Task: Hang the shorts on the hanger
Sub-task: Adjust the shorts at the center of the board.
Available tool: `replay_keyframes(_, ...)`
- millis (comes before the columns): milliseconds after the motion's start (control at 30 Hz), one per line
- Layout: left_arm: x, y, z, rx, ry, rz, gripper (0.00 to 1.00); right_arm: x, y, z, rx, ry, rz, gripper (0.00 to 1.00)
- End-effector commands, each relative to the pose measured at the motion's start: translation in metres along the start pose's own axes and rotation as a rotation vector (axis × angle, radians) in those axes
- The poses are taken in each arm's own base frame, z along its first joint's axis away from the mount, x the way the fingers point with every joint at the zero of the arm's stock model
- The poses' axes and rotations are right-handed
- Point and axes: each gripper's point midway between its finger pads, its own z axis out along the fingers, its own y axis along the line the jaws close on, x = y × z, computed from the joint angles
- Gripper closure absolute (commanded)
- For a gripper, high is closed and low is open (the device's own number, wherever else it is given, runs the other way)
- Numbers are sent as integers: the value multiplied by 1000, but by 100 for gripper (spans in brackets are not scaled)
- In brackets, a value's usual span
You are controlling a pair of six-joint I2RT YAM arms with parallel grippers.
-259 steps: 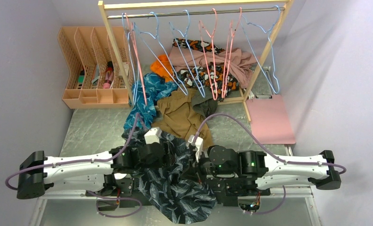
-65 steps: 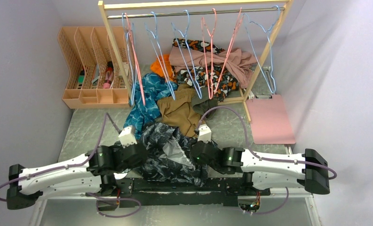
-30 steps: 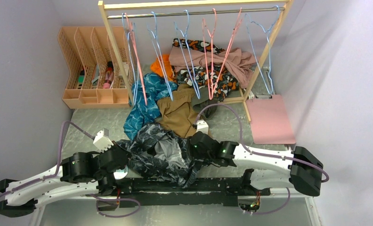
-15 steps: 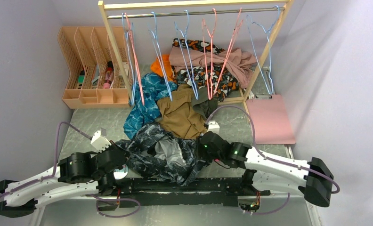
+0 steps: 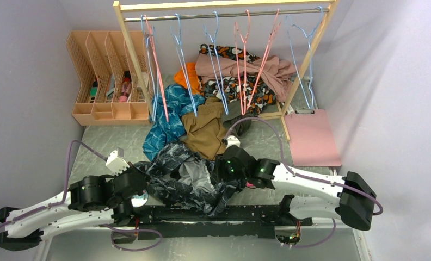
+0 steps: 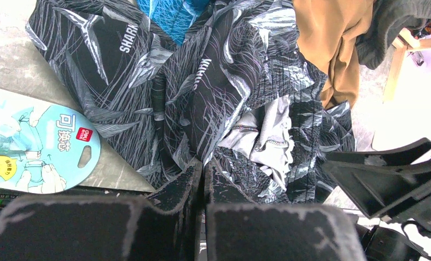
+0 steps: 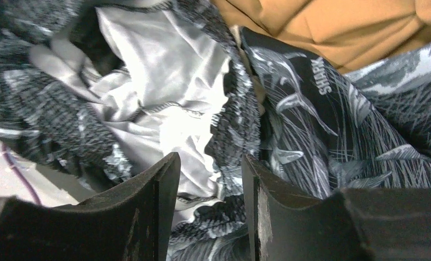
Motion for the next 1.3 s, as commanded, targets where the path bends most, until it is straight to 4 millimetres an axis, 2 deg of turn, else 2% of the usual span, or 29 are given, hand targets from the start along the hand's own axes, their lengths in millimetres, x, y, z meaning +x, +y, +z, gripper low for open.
replay_keyframes(0, -6, -7, -2, 19, -23, 9, 93, 9, -16, 8, 51, 4, 34, 51)
replay_keyframes(100, -7, -7, -2, 21, -25, 15, 93, 16, -31, 9, 101, 3, 37, 51)
replay_keyframes(233, -7, -7, -2, 21, -27, 15, 93, 31, -38, 12, 104, 38, 36, 51)
replay_keyframes(333, -8, -7, -3, 23, -29, 13, 93, 38, -34, 16, 71, 62, 39, 53)
replay_keyframes(533, -9, -9, -4, 39, -29, 5, 93, 36, -17, 20, -18, 55, 34, 62)
replay_keyframes(633, -9, -10, -5, 45, -26, 2, 93, 31, -13, 24, -24, 48, 25, 75)
replay_keyframes(700, -12, -14, -7, 61, -29, 3, 93, 19, -12, 22, -9, 15, 8, 96)
replay_keyframes(767, -17, -25, -14, 105, -33, 14, 93, -3, -10, 10, 13, -50, -24, 100)
replay_keyframes(833, -26, -50, -26, 203, -46, 48, 93, -34, 0, -13, 8, -138, -65, 100)
replay_keyframes(1000, -55, -123, -71, 509, -116, 161, 93, -109, 22, -95, 4, -334, -177, 100)
replay_keyframes(1100, -65, -155, -91, 615, -150, 224, 93, -138, 29, -137, 16, -405, -199, 100)
replay_keyframes(1200, -59, -167, -87, 609, -149, 285, 93, -135, 18, -146, 64, -389, -211, 100)
replay_keyframes(1267, -44, -166, -70, 557, -123, 320, 93, -126, 5, -144, 105, -373, -203, 100)
